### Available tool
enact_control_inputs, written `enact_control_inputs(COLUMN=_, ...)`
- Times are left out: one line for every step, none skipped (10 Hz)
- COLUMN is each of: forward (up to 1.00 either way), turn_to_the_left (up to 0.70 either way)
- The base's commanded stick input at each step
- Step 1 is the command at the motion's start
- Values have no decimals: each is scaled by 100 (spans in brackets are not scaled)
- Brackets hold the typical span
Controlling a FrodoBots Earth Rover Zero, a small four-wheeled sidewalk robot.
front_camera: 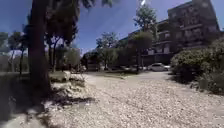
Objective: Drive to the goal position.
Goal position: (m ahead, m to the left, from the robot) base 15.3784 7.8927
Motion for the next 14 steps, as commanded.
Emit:
enact_control_inputs(forward=85, turn_to_the_left=0)
enact_control_inputs(forward=85, turn_to_the_left=0)
enact_control_inputs(forward=85, turn_to_the_left=0)
enact_control_inputs(forward=85, turn_to_the_left=0)
enact_control_inputs(forward=85, turn_to_the_left=0)
enact_control_inputs(forward=85, turn_to_the_left=0)
enact_control_inputs(forward=85, turn_to_the_left=0)
enact_control_inputs(forward=85, turn_to_the_left=0)
enact_control_inputs(forward=85, turn_to_the_left=0)
enact_control_inputs(forward=85, turn_to_the_left=0)
enact_control_inputs(forward=85, turn_to_the_left=0)
enact_control_inputs(forward=85, turn_to_the_left=0)
enact_control_inputs(forward=85, turn_to_the_left=0)
enact_control_inputs(forward=85, turn_to_the_left=0)
